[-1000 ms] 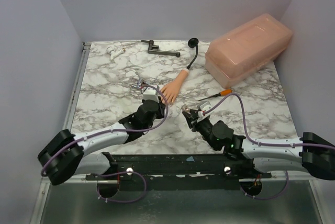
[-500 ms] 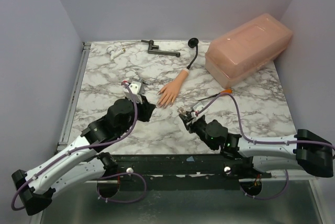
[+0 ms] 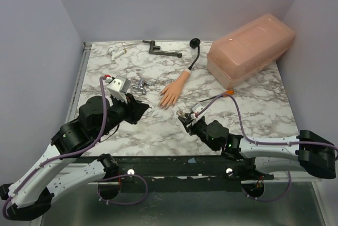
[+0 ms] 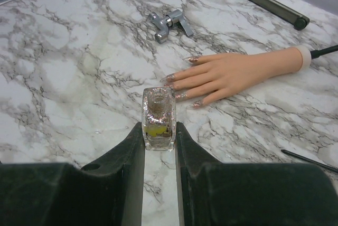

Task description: Paint the nails

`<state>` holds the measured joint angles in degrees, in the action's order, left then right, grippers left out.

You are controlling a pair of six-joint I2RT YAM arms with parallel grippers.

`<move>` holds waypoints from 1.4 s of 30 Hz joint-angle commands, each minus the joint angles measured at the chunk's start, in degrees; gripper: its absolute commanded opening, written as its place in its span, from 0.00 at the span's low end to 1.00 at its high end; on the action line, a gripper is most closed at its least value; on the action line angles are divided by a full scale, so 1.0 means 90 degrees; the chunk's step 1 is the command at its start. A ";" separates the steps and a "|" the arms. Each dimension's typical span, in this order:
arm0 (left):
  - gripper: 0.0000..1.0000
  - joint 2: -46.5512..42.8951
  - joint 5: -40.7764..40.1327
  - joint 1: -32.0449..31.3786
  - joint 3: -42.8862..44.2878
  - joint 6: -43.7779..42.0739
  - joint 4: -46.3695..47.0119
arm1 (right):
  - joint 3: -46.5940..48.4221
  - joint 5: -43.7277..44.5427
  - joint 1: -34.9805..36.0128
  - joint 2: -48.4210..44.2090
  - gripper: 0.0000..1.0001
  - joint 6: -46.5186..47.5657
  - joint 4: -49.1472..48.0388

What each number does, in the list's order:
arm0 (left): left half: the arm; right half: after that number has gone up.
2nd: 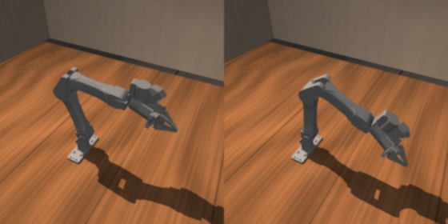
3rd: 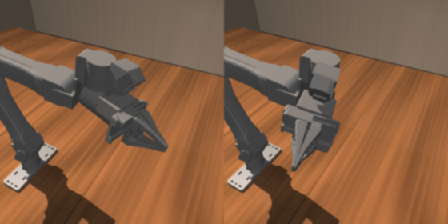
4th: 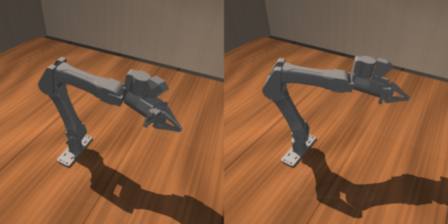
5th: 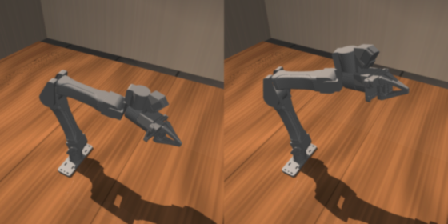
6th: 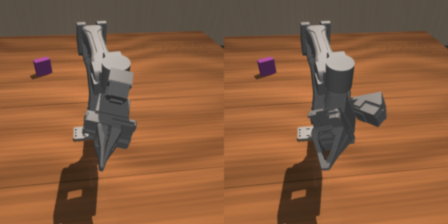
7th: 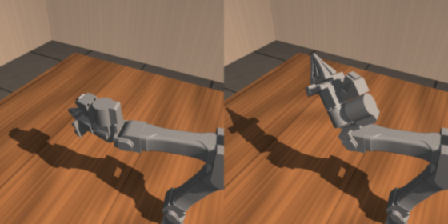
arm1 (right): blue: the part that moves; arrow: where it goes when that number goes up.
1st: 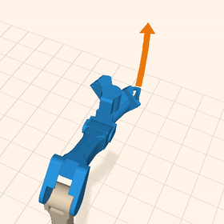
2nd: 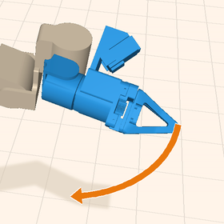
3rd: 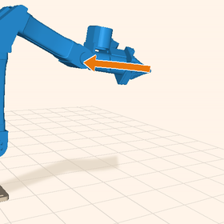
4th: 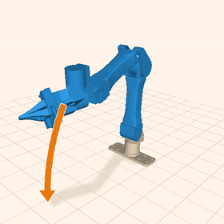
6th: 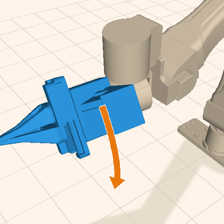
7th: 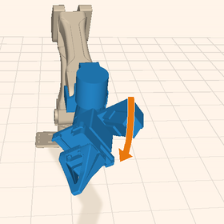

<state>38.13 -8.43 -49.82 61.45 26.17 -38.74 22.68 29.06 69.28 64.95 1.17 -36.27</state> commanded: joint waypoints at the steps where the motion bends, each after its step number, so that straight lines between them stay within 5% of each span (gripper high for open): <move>1: 0.00 0.0306 0.0250 0.0028 0.0325 -0.0070 -0.0684 | -0.0131 -0.0489 -0.0021 -0.0378 0.01 0.0093 -0.0071; 14: 0.00 0.1129 0.1157 0.0024 0.0875 -0.0426 -0.0822 | 0.0130 -0.2348 -0.0021 -0.0308 0.01 0.0289 0.0587; 42: 0.00 0.1868 0.1957 -0.0107 0.0392 -0.0335 0.0011 | 0.0204 -0.1779 -0.0017 -0.0003 0.01 0.0048 0.0438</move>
<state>54.63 7.64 -50.11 65.95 22.46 -41.63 23.09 11.33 69.25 64.20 2.35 -31.16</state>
